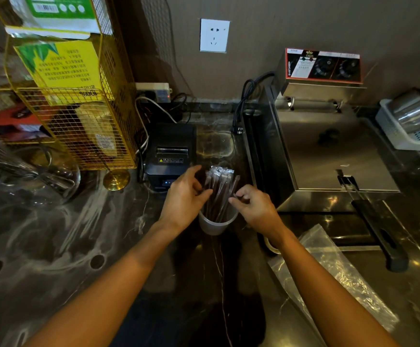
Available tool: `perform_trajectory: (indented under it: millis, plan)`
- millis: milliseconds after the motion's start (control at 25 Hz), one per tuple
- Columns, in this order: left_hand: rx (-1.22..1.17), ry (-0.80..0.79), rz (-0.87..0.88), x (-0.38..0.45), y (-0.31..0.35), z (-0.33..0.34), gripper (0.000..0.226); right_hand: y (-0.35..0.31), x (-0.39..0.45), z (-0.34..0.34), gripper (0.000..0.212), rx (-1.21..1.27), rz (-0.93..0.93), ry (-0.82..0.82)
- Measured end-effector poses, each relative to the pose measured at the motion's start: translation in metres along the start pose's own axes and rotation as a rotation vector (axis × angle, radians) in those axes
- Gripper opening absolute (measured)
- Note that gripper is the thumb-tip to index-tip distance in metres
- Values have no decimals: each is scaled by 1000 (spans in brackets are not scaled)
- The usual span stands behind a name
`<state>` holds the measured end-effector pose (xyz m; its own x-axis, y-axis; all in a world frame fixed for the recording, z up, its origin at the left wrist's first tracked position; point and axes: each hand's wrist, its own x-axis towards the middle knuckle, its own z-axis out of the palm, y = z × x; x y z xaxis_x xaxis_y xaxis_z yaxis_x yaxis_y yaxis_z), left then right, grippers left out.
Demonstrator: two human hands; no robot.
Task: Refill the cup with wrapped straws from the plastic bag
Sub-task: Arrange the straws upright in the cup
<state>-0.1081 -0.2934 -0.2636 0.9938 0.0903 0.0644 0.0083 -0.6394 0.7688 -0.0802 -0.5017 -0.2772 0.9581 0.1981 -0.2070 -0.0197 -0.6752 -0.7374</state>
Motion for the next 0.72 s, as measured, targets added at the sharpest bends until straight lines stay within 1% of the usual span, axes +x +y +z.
perform_trajectory:
  millis: [40, 120, 200, 320, 400, 480, 600, 720]
  plan:
    - [14, -7, -51, -1, -5, 0, 64, 2, -1, 0, 12, 47, -4, -19]
    - [18, -77, -154, -5, -13, 0, 52, 8, -4, 0, 10, 171, 14, -70]
    - [-74, -153, -229, -7, -18, 1, 35, 13, -10, 1, 13, 282, 46, -89]
    - [-167, -166, -247, -3, -17, 1, 18, 15, -13, 3, 15, 335, 29, -44]
    - [-194, -176, -248, 4, -12, 2, 14, 13, -9, 0, 15, 362, 21, 11]
    - [-231, -169, -255, 16, -5, 6, 15, 9, 2, -7, 14, 372, 32, 61]
    - [-331, -155, -295, 40, 0, 14, 19, 3, 25, -19, 9, 369, 106, 122]
    - [-368, -144, -310, 62, 2, 22, 19, 0, 50, -28, 10, 351, 131, 177]
